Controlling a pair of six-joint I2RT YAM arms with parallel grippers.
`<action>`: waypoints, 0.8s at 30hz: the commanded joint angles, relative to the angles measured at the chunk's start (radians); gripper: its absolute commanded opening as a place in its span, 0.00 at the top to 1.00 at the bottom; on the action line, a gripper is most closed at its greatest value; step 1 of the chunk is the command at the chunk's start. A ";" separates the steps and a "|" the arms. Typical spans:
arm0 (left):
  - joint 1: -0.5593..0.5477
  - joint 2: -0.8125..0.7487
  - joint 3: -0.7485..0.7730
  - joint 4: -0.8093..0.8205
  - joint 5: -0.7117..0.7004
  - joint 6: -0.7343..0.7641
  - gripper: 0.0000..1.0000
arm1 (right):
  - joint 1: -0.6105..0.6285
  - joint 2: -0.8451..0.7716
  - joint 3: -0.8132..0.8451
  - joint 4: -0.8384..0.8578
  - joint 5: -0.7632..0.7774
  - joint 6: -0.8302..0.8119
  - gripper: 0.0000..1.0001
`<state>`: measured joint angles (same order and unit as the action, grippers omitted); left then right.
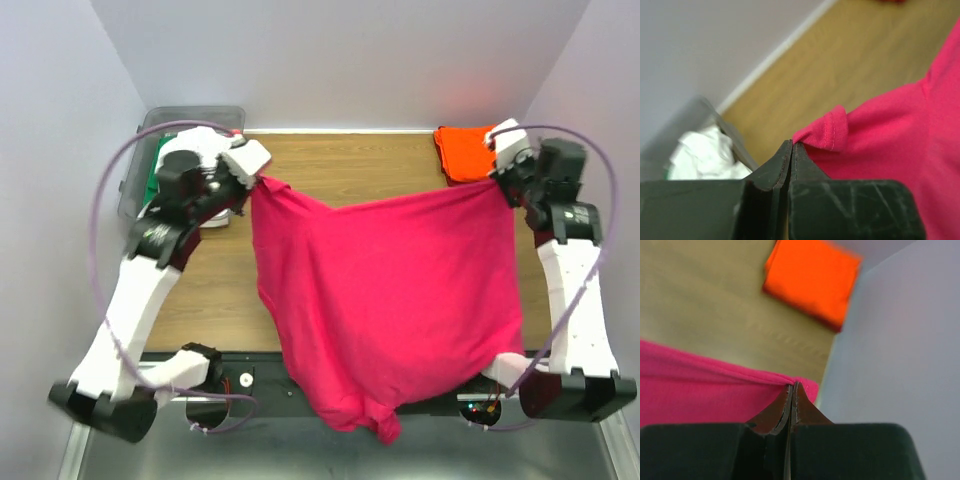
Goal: Fold and stack the t-shirts
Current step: Flatten the tshirt out
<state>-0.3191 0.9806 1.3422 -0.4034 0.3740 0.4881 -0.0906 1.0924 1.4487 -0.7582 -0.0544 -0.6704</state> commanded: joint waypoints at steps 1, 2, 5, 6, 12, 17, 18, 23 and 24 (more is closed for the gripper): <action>-0.001 0.116 -0.128 0.156 0.017 0.043 1.00 | -0.005 0.016 -0.154 0.134 -0.071 -0.031 0.99; -0.001 0.150 -0.139 0.175 0.013 0.044 1.00 | -0.005 0.036 -0.184 0.179 -0.074 -0.029 0.99; -0.002 0.304 -0.149 0.236 0.009 0.047 1.00 | -0.005 0.147 -0.261 0.241 -0.088 -0.014 0.99; -0.003 0.347 -0.144 0.251 0.005 0.046 1.00 | -0.003 0.177 -0.275 0.287 -0.091 -0.009 0.99; -0.003 0.712 0.043 0.291 -0.075 0.047 1.00 | -0.003 0.487 -0.211 0.419 -0.075 0.051 0.99; 0.002 0.975 0.357 0.239 -0.116 0.058 1.00 | -0.003 0.707 -0.059 0.476 -0.013 0.113 1.00; 0.002 1.056 0.405 0.227 -0.124 0.064 1.00 | -0.003 0.737 -0.030 0.488 0.004 0.121 0.99; 0.003 1.276 0.763 0.098 -0.132 0.067 0.74 | -0.003 0.929 0.168 0.485 0.100 0.204 0.85; 0.006 1.334 0.854 0.057 -0.151 0.066 0.69 | -0.003 0.942 0.185 0.481 0.111 0.218 0.76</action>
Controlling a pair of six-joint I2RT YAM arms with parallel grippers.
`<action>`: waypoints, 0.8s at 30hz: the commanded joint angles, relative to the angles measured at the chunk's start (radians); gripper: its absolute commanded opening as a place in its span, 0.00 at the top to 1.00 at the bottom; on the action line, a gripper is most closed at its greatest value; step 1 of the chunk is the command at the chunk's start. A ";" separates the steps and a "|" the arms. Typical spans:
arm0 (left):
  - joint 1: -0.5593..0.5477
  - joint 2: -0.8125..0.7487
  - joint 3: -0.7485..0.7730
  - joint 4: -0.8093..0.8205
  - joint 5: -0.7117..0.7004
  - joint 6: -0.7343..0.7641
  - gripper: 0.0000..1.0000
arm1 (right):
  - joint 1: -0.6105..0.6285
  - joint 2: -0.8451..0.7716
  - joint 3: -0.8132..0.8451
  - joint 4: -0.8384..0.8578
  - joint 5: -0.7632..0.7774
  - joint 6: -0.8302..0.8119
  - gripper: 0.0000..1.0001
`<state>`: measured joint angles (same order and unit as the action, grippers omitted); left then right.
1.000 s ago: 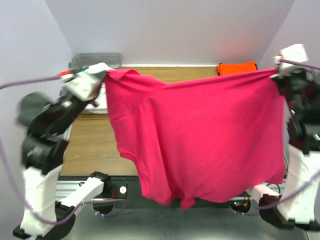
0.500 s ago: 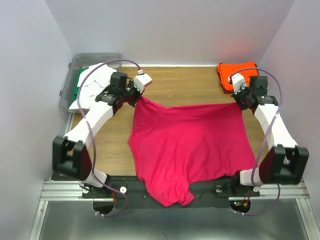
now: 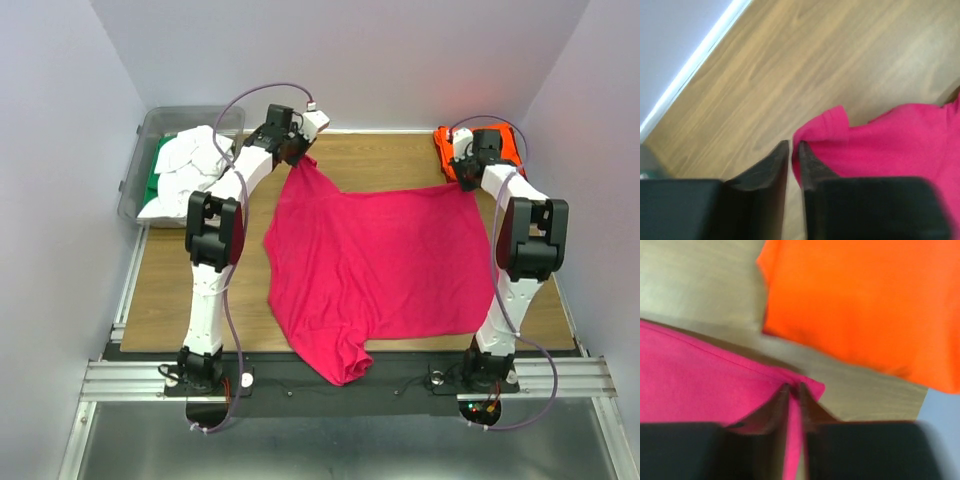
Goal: Fold and stack the t-shirts
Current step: Flatten the tshirt out
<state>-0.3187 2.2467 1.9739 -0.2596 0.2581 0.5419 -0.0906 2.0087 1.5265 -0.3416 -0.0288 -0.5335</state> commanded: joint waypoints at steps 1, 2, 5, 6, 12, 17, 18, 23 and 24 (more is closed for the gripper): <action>0.015 0.095 0.255 -0.098 -0.051 -0.008 0.60 | -0.004 0.030 0.136 0.050 0.099 0.087 0.61; 0.015 0.096 0.273 -0.108 -0.051 -0.008 0.59 | -0.005 0.021 0.142 0.050 0.108 0.093 0.53; 0.056 -0.006 0.218 -0.115 0.004 -0.058 0.58 | -0.009 -0.062 0.133 -0.002 0.109 0.098 0.39; 0.061 -0.051 0.176 -0.110 0.022 -0.062 0.57 | -0.012 -0.091 0.121 -0.019 0.099 0.095 0.35; 0.063 -0.417 -0.283 -0.138 0.137 -0.049 0.57 | -0.015 -0.342 -0.075 -0.231 -0.008 0.027 0.37; 0.052 -0.556 -0.587 -0.216 0.161 -0.011 0.58 | -0.015 -0.452 -0.250 -0.372 -0.052 -0.026 0.44; 0.046 -0.590 -0.625 -0.216 0.152 -0.004 0.58 | -0.017 -0.465 -0.279 -0.398 -0.059 -0.028 0.44; -0.009 -0.639 -0.797 -0.236 0.129 0.029 0.58 | -0.017 -0.501 -0.432 -0.453 -0.056 -0.059 0.49; -0.025 -0.644 -0.817 -0.239 0.125 0.032 0.58 | -0.015 -0.504 -0.454 -0.455 -0.046 -0.065 0.50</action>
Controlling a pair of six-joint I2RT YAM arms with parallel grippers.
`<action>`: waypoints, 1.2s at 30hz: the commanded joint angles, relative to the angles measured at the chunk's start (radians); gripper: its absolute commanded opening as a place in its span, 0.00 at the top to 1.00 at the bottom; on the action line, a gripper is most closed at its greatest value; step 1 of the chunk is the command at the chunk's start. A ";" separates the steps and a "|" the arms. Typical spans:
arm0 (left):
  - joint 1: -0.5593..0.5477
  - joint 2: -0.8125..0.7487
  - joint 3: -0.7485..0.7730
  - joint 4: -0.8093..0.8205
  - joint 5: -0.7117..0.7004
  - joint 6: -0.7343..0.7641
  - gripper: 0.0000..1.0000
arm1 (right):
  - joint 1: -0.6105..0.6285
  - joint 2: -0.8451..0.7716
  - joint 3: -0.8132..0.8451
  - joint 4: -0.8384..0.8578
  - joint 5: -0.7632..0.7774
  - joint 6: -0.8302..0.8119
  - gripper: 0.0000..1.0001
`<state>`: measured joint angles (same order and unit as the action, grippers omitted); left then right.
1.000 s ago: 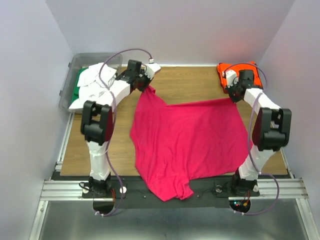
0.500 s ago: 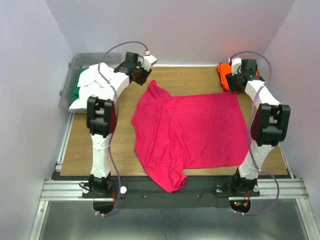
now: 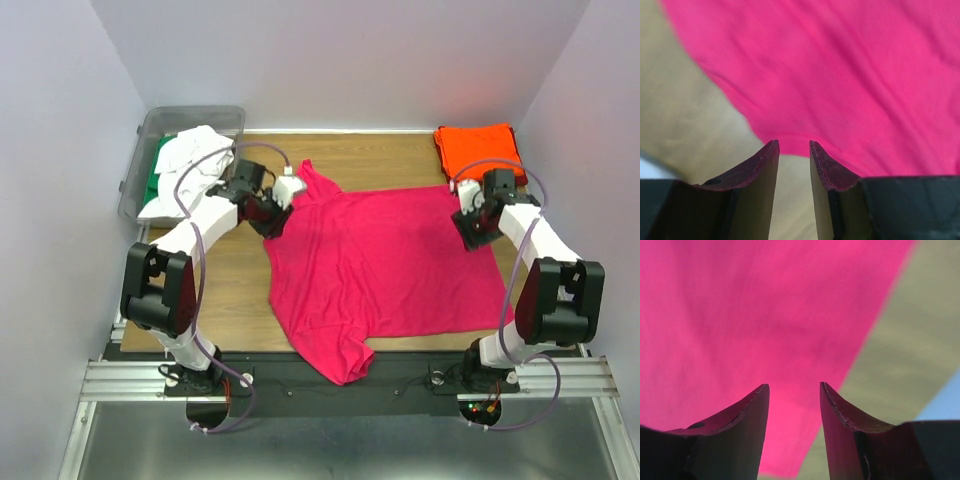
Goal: Fold and stack the t-shirts
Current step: Flatten the tshirt out
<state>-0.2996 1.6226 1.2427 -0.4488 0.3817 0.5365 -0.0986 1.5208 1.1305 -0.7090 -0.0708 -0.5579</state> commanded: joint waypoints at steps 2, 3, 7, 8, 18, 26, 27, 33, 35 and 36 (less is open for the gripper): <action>-0.070 -0.030 -0.135 -0.051 -0.004 0.046 0.58 | -0.009 -0.020 -0.110 -0.087 0.023 -0.059 0.51; -0.105 -0.044 -0.152 -0.051 -0.010 0.052 0.58 | -0.007 -0.024 -0.126 -0.089 0.034 -0.065 0.51; -0.195 -0.059 -0.251 -0.047 -0.082 0.069 0.58 | -0.007 -0.037 -0.196 -0.089 0.065 -0.105 0.52; -0.209 -0.058 -0.270 -0.042 -0.131 0.072 0.58 | -0.007 -0.036 -0.205 -0.086 0.092 -0.109 0.52; -0.220 -0.091 -0.440 -0.103 -0.320 0.183 0.60 | -0.001 -0.027 -0.342 -0.092 0.144 -0.166 0.53; -0.182 -0.176 -0.434 -0.174 -0.349 0.256 0.59 | 0.028 -0.142 -0.358 -0.271 0.077 -0.221 0.53; -0.174 -0.178 -0.416 -0.177 -0.334 0.253 0.59 | 0.028 -0.151 -0.315 -0.291 0.075 -0.211 0.52; -0.128 -0.201 -0.188 -0.237 -0.166 0.246 0.57 | 0.027 -0.146 -0.071 -0.325 -0.050 -0.137 0.52; -0.107 -0.188 -0.103 -0.211 -0.152 0.212 0.57 | 0.025 -0.081 0.041 -0.314 -0.067 -0.097 0.52; -0.098 -0.161 -0.076 -0.197 -0.144 0.197 0.57 | 0.023 -0.055 0.072 -0.284 -0.070 -0.079 0.52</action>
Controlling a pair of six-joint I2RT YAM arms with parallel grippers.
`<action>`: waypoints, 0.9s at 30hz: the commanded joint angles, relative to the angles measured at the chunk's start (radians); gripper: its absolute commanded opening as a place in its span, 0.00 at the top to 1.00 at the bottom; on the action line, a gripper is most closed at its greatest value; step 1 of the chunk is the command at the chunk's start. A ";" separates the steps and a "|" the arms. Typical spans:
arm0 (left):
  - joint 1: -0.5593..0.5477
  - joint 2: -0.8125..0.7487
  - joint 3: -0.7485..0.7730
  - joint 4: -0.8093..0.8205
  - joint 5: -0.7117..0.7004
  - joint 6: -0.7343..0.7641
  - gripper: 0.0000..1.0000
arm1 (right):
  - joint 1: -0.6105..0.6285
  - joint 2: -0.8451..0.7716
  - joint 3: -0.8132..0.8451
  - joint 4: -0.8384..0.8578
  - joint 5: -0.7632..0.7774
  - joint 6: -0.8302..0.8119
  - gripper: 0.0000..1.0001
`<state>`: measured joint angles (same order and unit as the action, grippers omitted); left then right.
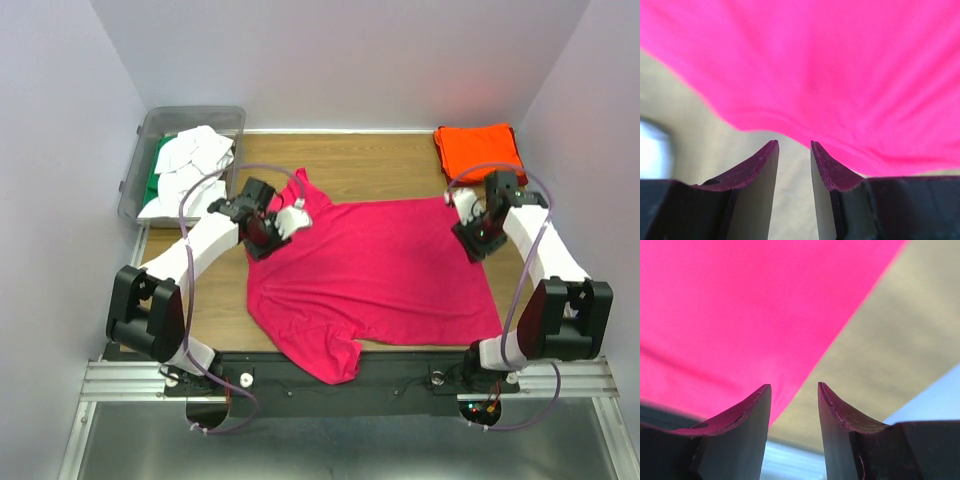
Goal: Fold and stack the t-shirts
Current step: Flatten the tshirt out
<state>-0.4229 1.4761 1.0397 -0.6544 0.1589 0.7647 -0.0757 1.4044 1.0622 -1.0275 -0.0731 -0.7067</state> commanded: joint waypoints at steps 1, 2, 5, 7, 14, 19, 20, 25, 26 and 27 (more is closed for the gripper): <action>0.035 0.004 0.176 0.041 0.079 -0.063 0.57 | 0.001 0.117 0.194 0.053 -0.073 0.100 0.53; 0.042 0.024 0.195 0.061 0.080 -0.064 0.57 | -0.001 0.142 0.215 0.075 -0.073 0.117 0.53; 0.055 0.156 0.272 0.139 0.071 -0.142 0.57 | 0.001 0.272 0.314 0.185 -0.071 0.191 0.54; 0.058 0.197 0.304 0.170 0.071 -0.162 0.57 | 0.001 0.323 0.347 0.202 -0.074 0.225 0.55; 0.058 0.291 0.240 0.242 0.062 -0.166 0.58 | 0.001 0.442 0.291 0.299 -0.027 0.228 0.59; 0.058 0.282 0.134 0.243 0.070 -0.147 0.59 | 0.001 0.444 0.168 0.334 0.025 0.196 0.60; 0.058 0.277 0.119 0.239 0.076 -0.140 0.59 | 0.001 0.441 0.145 0.334 0.035 0.188 0.61; 0.052 0.208 -0.010 0.172 0.100 -0.096 0.59 | 0.001 0.361 -0.028 0.331 0.096 0.124 0.63; 0.049 0.193 -0.029 0.155 0.106 -0.085 0.60 | 0.001 0.334 -0.095 0.328 0.104 0.112 0.65; 0.039 0.153 -0.049 0.119 0.123 -0.064 0.60 | 0.001 0.279 -0.125 0.313 0.119 0.098 0.65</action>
<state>-0.3653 1.7329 1.0718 -0.4103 0.2340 0.6403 -0.0757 1.7386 1.0775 -0.6563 -0.0303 -0.5468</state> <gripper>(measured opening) 0.407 0.357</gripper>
